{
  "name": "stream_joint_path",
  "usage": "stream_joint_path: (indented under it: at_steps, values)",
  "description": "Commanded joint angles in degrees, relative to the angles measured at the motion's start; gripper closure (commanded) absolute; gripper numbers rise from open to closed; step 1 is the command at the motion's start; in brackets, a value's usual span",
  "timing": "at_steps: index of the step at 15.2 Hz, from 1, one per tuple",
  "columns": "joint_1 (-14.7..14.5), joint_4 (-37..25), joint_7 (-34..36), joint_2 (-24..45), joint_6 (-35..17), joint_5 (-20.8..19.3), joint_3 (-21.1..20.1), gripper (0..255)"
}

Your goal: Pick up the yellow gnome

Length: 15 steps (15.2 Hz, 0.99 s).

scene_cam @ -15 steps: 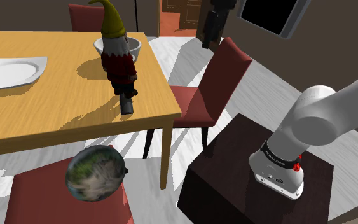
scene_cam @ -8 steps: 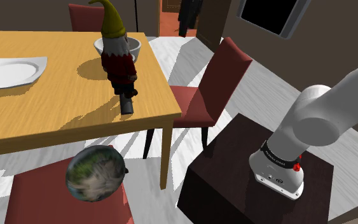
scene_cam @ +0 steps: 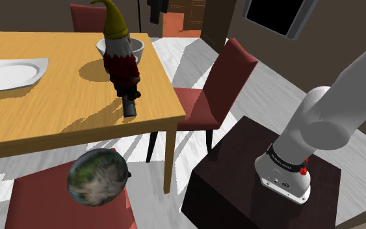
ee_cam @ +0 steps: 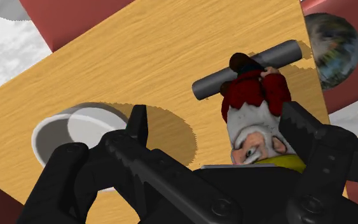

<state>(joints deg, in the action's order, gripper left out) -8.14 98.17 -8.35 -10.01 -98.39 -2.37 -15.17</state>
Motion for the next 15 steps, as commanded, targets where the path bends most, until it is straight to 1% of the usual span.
stream_joint_path:
  at_steps: [1,6,10,15]
  values:
    - [-0.8,-5.26,-0.16,3.51,1.18,-1.75,-1.45,0]
    - [-4.06,-19.13,0.12,13.14,4.7,-7.52,-5.32,0]
    - [-8.5,-32.4,0.0,22.0,9.12,-13.54,-7.9,0]
    - [-7.4,-24.67,0.32,19.25,3.91,-12.22,-7.53,0]
